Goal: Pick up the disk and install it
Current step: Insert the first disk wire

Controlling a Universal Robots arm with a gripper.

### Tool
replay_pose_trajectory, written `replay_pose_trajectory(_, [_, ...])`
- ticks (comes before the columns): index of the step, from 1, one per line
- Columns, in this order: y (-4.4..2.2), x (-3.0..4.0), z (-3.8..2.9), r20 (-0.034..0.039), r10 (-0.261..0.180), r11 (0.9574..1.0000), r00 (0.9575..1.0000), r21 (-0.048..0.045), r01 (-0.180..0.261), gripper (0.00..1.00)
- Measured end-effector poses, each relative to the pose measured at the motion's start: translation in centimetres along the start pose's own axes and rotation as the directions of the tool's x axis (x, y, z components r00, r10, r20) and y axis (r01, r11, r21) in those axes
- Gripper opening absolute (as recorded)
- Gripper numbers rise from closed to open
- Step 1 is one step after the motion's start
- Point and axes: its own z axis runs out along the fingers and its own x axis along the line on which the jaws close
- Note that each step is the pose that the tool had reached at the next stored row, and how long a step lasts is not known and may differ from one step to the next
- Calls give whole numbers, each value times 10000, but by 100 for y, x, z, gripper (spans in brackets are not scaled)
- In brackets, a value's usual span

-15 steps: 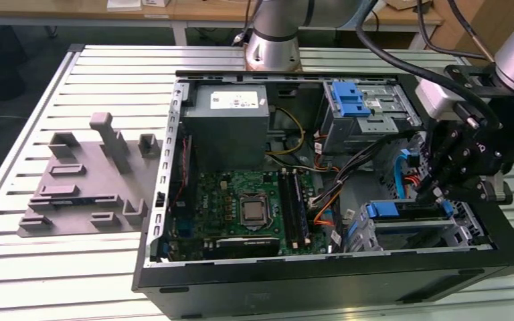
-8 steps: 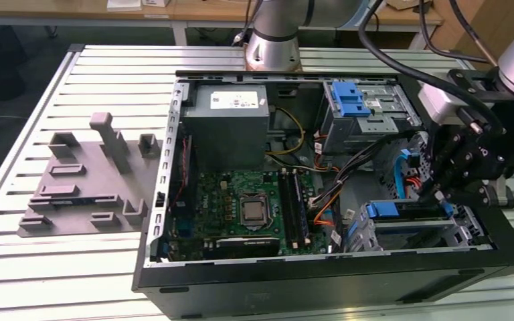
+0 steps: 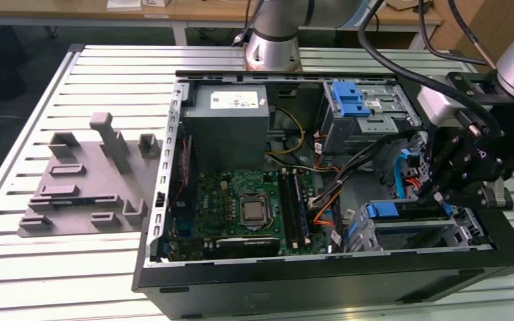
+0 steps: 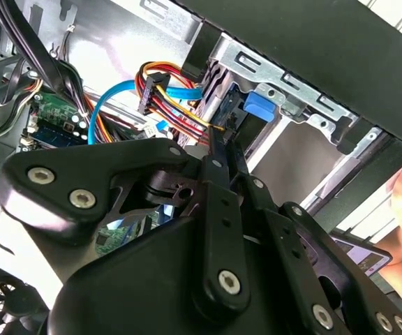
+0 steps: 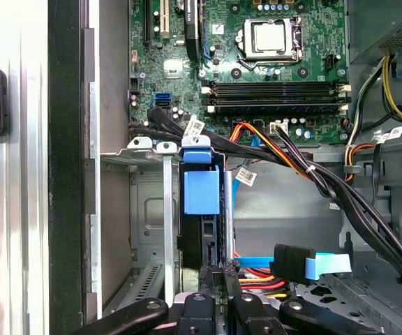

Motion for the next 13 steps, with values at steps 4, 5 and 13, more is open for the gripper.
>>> replay_pose_trajectory(4, [-6, -1, 2, 0, 1, 10000, 10000, -16, -1, 17])
replay_pose_trajectory(5, [-6, -1, 2, 2, 1, 10000, 10000, -22, -1, 17])
replay_pose_trajectory(13, [-15, -1, -19, -2, 0, 10000, 10000, -94, 0, 17])
